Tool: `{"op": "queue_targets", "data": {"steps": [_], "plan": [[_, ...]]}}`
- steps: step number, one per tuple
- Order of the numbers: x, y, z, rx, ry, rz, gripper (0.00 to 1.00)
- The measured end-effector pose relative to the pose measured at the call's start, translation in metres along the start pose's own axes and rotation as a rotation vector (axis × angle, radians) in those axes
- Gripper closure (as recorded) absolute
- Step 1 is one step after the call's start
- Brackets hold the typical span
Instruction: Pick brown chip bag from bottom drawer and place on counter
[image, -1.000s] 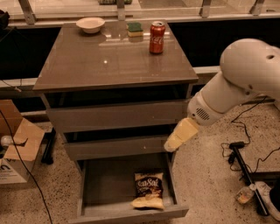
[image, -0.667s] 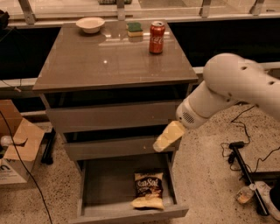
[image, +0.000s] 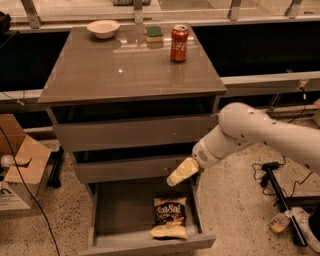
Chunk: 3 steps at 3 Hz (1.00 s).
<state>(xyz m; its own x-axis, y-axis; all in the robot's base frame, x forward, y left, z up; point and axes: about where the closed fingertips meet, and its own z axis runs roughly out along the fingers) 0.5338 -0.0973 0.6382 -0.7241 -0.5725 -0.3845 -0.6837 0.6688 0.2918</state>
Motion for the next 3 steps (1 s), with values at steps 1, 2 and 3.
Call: {"op": "queue_targets", "data": {"steps": [1,2,3], "plan": [[0.016,-0.019,0.043,-0.049,-0.011,0.058,0.00],[0.020,-0.020,0.051,-0.059,-0.003,0.064,0.00],[0.019,-0.025,0.069,-0.052,0.031,0.101,0.00]]}}
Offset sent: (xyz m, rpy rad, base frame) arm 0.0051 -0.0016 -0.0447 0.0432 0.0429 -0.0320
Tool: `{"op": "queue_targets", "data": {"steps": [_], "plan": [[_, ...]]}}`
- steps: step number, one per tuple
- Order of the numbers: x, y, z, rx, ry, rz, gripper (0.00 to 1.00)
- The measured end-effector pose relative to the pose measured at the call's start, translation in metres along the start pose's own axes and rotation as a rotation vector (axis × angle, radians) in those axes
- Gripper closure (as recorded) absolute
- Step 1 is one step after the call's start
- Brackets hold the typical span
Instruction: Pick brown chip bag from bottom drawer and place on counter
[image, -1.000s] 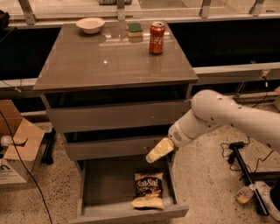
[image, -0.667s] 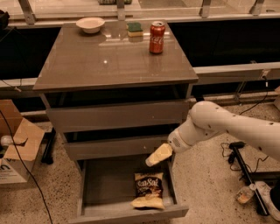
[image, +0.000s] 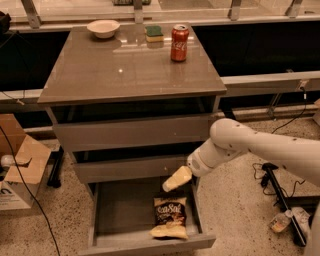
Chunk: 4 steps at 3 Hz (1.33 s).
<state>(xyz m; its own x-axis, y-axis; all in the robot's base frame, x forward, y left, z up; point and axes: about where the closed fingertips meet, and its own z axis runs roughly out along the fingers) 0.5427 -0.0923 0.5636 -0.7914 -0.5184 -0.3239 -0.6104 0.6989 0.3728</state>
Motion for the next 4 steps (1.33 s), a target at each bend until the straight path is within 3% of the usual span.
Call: {"op": "queue_targets", "data": {"steps": [2,4], "plan": [[0.017,-0.034,0.068,-0.011,0.052,0.187,0.00],[0.051,-0.064,0.139,-0.055,0.075,0.364,0.00]]}}
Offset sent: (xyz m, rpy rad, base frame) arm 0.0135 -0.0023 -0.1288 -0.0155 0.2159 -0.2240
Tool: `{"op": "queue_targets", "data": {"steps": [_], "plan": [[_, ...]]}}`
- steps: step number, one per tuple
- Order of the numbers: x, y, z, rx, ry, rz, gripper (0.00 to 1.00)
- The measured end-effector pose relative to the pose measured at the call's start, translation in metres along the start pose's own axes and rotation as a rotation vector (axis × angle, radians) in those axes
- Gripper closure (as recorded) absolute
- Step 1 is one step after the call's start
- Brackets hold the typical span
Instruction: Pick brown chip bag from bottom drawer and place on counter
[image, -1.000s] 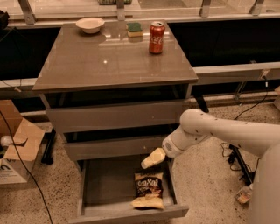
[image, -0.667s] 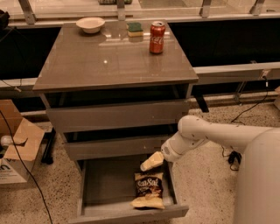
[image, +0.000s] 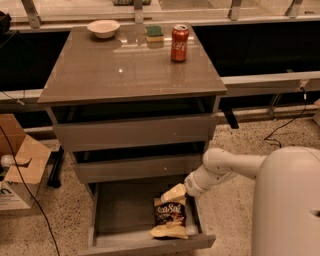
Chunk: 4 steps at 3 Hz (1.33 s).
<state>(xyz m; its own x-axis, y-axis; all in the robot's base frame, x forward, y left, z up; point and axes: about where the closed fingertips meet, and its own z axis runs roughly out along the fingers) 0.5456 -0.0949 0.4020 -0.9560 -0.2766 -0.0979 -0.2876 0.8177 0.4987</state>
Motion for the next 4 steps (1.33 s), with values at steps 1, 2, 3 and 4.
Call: {"op": "queue_targets", "data": {"steps": [1,2,3,4], "plan": [[0.003,-0.019,0.032,-0.006,0.003,0.062,0.00],[0.005,-0.020,0.036,-0.009,0.009,0.065,0.00],[0.004,-0.025,0.053,-0.017,0.046,0.082,0.00],[0.000,-0.041,0.080,-0.034,0.067,0.165,0.00]]}}
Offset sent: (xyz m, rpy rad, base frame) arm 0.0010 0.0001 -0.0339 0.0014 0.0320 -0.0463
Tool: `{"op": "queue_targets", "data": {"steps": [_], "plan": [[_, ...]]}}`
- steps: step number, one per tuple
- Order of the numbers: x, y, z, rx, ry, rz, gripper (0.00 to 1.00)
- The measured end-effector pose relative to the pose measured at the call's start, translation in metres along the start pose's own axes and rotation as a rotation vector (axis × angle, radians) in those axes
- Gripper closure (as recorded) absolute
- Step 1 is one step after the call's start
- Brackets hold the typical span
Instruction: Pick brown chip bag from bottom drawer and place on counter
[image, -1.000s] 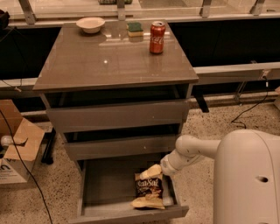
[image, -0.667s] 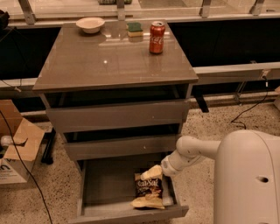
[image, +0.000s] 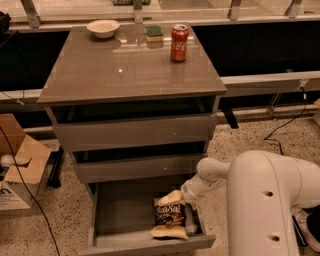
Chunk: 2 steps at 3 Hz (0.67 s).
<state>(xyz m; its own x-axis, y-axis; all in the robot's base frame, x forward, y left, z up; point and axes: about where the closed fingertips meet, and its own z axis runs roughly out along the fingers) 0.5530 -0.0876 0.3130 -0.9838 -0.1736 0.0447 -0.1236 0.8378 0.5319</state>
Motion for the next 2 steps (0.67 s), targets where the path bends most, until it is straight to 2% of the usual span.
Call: {"op": "queue_targets", "data": {"steps": [2], "plan": [[-0.011,-0.040,0.066,-0.010,0.092,0.147,0.00]]}}
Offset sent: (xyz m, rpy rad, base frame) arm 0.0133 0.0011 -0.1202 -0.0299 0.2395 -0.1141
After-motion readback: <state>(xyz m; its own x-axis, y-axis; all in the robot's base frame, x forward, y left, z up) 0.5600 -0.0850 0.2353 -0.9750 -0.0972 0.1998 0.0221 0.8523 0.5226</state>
